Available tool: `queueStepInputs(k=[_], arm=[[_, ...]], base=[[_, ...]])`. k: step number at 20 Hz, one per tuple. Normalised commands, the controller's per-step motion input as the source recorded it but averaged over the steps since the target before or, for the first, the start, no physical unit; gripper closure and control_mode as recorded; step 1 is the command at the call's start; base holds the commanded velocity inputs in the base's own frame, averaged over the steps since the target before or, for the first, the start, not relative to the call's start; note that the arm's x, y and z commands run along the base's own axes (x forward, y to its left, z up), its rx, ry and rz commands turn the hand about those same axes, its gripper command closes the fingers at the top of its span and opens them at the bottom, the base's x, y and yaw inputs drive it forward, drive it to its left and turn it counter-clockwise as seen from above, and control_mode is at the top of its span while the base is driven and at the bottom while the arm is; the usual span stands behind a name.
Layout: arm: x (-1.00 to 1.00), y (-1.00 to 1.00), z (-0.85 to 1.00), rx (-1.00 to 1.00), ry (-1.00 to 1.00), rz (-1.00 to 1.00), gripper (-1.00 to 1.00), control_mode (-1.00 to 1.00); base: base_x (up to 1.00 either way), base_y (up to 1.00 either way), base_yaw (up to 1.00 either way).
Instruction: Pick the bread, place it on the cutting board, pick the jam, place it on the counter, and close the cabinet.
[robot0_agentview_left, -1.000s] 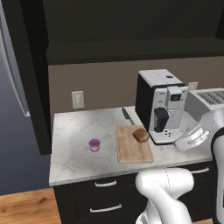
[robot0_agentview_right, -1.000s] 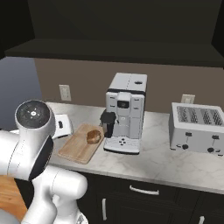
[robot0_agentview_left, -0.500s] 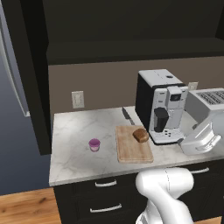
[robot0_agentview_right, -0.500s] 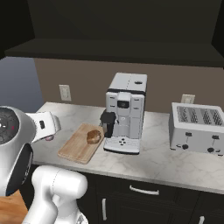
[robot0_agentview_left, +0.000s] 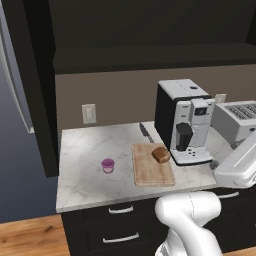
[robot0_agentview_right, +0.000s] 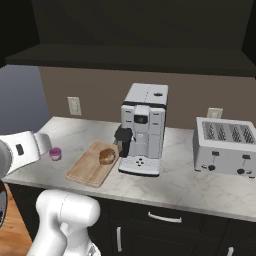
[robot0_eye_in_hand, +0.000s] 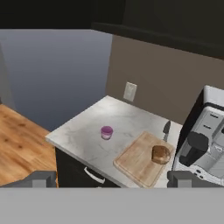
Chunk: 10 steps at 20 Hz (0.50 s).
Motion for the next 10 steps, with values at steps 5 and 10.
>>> queueStepInputs(k=[5,10], arm=[[-0.41,0.02,0.19,0.0,-0.08,-0.05,-1.0,-1.0],[-0.44,0.0,0.18,0.0,-0.04,-0.08,-1.0,-1.0]], base=[[0.0,0.0,0.0],[0.0,0.0,0.0]])
